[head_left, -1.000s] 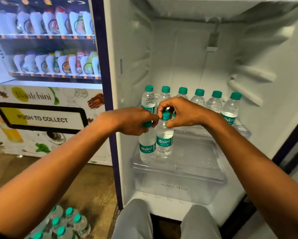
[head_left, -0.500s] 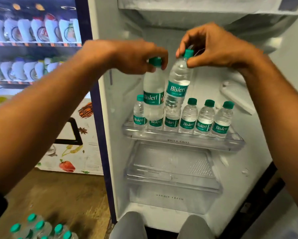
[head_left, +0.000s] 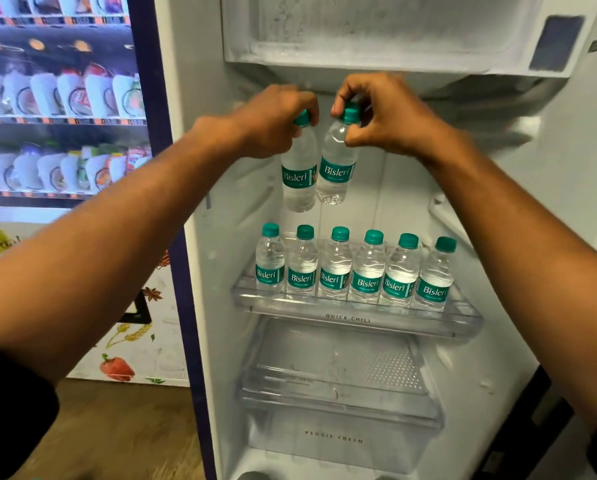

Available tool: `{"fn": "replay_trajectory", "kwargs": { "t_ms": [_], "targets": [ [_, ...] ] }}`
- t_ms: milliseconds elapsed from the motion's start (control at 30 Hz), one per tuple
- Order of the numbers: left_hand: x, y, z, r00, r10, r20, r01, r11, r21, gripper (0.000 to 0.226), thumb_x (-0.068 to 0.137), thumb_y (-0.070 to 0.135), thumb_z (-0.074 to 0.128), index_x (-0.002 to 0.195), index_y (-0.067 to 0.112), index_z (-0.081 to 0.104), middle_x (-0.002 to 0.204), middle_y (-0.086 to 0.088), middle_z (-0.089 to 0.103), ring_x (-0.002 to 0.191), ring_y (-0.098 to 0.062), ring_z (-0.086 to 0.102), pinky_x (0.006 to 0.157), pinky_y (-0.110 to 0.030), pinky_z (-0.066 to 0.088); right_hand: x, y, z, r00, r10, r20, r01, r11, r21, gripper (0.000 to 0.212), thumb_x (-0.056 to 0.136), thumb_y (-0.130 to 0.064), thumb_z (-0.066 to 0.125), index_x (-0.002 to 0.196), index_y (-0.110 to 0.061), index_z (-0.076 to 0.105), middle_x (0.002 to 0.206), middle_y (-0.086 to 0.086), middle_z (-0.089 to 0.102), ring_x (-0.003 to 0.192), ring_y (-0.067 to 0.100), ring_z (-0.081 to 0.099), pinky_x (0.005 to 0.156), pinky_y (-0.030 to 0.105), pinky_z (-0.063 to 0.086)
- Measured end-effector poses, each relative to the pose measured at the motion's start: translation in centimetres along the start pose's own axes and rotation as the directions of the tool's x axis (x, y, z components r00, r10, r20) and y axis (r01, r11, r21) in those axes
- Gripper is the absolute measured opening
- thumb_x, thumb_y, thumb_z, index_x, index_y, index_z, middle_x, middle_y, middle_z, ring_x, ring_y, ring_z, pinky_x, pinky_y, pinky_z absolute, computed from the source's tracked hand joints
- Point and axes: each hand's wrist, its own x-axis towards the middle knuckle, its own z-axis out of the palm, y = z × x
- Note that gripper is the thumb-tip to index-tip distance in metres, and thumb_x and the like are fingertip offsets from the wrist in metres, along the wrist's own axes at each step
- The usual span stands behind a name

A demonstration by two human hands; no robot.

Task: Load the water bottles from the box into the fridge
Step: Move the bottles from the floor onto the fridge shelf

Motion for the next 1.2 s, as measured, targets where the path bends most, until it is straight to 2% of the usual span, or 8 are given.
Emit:
{"fn": "replay_trajectory", "kwargs": {
  "t_ms": [100,200,400,567,667,833,1000,1200],
  "targets": [
    [0.4,-0.6,1.6,0.999,-0.047,-0.007,0.047,0.999,0.017,0.032,0.093,0.004,0.057,0.124,0.013,0.057,0.124,-0.017,0.054,0.113,-0.034,0.051,0.093,-0.039,0.043,0.6,1.5,1.8,1.000,0.020,0.015,-0.020,1.000,-0.006,0.032,0.071,0.003,0.075,0.098,-0.012,0.068,0.098,0.001,0.068,0.072,-0.001,0.056,0.065,0.010,0.047],
    [0.4,-1.0,3.3,0.997,-0.069,0.034,0.069,0.997,0.021,0.032,0.092,0.003,0.058,0.123,0.011,0.056,0.124,-0.018,0.055,0.112,-0.034,0.052,0.092,-0.040,0.044,0.8,2.7,3.9,0.996,0.047,0.078,-0.049,0.999,0.019,0.032,0.071,0.003,0.076,0.097,-0.013,0.068,0.097,-0.003,0.066,0.076,-0.002,0.058,0.067,0.009,0.048],
    [0.1,-2.4,6.6,0.986,-0.079,0.144,0.074,0.997,0.037,0.029,0.092,0.005,0.059,0.120,0.014,0.055,0.119,-0.013,0.055,0.106,-0.029,0.053,0.086,-0.038,0.046,0.8,4.5,7.7,0.966,0.097,0.240,-0.118,0.990,0.078,0.030,0.075,0.001,0.077,0.098,-0.015,0.067,0.106,-0.001,0.067,0.091,0.008,0.064,0.082,0.022,0.054],
    [-0.3,-3.8,8.7,0.958,-0.099,0.270,0.090,0.995,0.043,0.025,0.094,0.007,0.057,0.118,0.015,0.055,0.119,-0.012,0.057,0.104,-0.027,0.054,0.086,-0.037,0.049,0.8,5.1,10.1,0.924,0.109,0.366,-0.140,0.988,0.060,0.029,0.079,0.002,0.074,0.098,-0.018,0.066,0.110,-0.001,0.065,0.092,0.008,0.063,0.077,0.017,0.053],
    [-0.5,-4.1,9.8,0.937,-0.098,0.335,0.088,0.995,0.046,0.029,0.094,0.003,0.057,0.120,0.015,0.056,0.120,-0.013,0.058,0.104,-0.028,0.056,0.087,-0.037,0.049,0.7,5.1,11.3,0.906,0.091,0.413,-0.116,0.993,0.035,0.029,0.078,0.003,0.074,0.099,-0.016,0.067,0.110,-0.001,0.065,0.093,0.011,0.063,0.081,0.021,0.055],
    [-1.2,-4.6,10.9,0.900,-0.107,0.423,0.097,0.994,0.044,0.035,0.092,0.002,0.056,0.122,0.021,0.057,0.121,-0.011,0.058,0.102,-0.029,0.058,0.090,-0.044,0.051,0.5,4.9,13.1,0.877,0.090,0.472,-0.099,0.995,-0.006,0.027,0.079,0.001,0.074,0.100,-0.016,0.067,0.111,0.000,0.064,0.094,0.014,0.062,0.084,0.025,0.054],
    [-1.3,-4.9,11.7,0.876,-0.123,0.466,0.119,0.992,0.038,0.036,0.094,0.003,0.056,0.126,0.019,0.055,0.125,-0.010,0.056,0.105,-0.028,0.057,0.087,-0.036,0.050,0.3,5.1,14.0,0.861,0.095,0.500,-0.107,0.994,-0.005,0.026,0.083,0.000,0.073,0.104,-0.014,0.066,0.114,0.001,0.064,0.100,0.015,0.061,0.088,0.027,0.054],
    [-1.2,-4.8,12.8,0.842,-0.134,0.523,0.146,0.989,0.019,0.033,0.095,0.005,0.056,0.125,0.018,0.056,0.128,-0.011,0.055,0.110,-0.028,0.058,0.097,-0.041,0.051,0.1,5.8,15.0,0.837,0.123,0.533,-0.131,0.991,-0.023,0.025,0.086,-0.001,0.070,0.104,-0.018,0.066,0.119,0.000,0.062,0.106,0.021,0.062,0.094,0.036,0.055]
  ]
}}
